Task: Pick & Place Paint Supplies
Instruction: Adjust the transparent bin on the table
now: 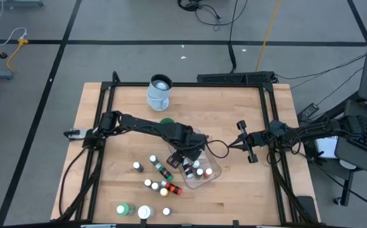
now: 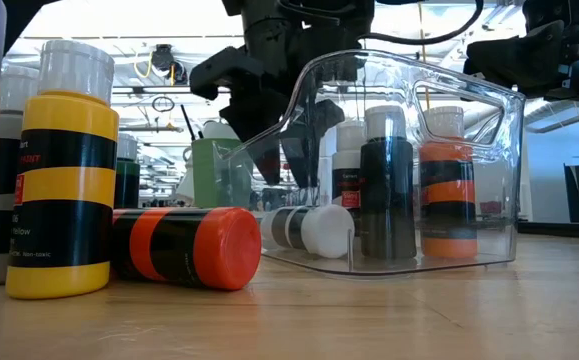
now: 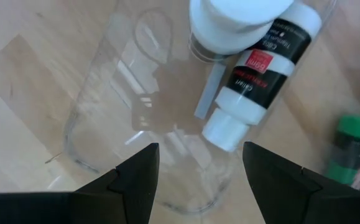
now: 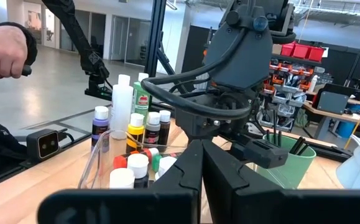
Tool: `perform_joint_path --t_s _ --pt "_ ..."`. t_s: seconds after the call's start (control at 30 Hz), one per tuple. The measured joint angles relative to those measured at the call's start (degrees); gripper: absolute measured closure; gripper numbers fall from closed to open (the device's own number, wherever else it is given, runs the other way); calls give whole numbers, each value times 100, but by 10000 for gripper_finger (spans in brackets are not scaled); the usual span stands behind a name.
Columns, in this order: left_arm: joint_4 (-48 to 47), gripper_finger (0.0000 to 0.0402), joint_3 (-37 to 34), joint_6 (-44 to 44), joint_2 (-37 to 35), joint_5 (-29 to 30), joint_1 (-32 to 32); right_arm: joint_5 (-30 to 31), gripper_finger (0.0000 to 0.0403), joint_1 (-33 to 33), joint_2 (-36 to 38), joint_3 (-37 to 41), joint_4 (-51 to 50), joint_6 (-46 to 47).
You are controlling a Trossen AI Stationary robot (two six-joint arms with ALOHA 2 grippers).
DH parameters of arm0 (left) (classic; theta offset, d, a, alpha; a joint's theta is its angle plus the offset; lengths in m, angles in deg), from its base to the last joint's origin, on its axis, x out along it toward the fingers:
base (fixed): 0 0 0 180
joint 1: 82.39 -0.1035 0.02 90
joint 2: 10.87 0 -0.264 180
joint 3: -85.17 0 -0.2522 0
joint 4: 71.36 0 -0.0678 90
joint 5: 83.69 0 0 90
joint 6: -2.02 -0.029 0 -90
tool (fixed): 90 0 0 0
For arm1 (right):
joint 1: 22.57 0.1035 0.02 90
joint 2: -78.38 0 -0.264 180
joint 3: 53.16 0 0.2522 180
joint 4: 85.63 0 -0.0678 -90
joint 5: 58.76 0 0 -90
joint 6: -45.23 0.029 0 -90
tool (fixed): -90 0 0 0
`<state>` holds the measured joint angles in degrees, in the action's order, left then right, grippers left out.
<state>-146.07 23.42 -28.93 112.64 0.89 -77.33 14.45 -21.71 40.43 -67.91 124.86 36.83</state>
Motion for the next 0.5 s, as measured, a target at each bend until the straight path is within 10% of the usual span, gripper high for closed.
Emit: perform_joint_path --t_s 0.5 --pt "67 167 -20 -156 231 238 236 0 399 -2 -2 0 -7 -22"
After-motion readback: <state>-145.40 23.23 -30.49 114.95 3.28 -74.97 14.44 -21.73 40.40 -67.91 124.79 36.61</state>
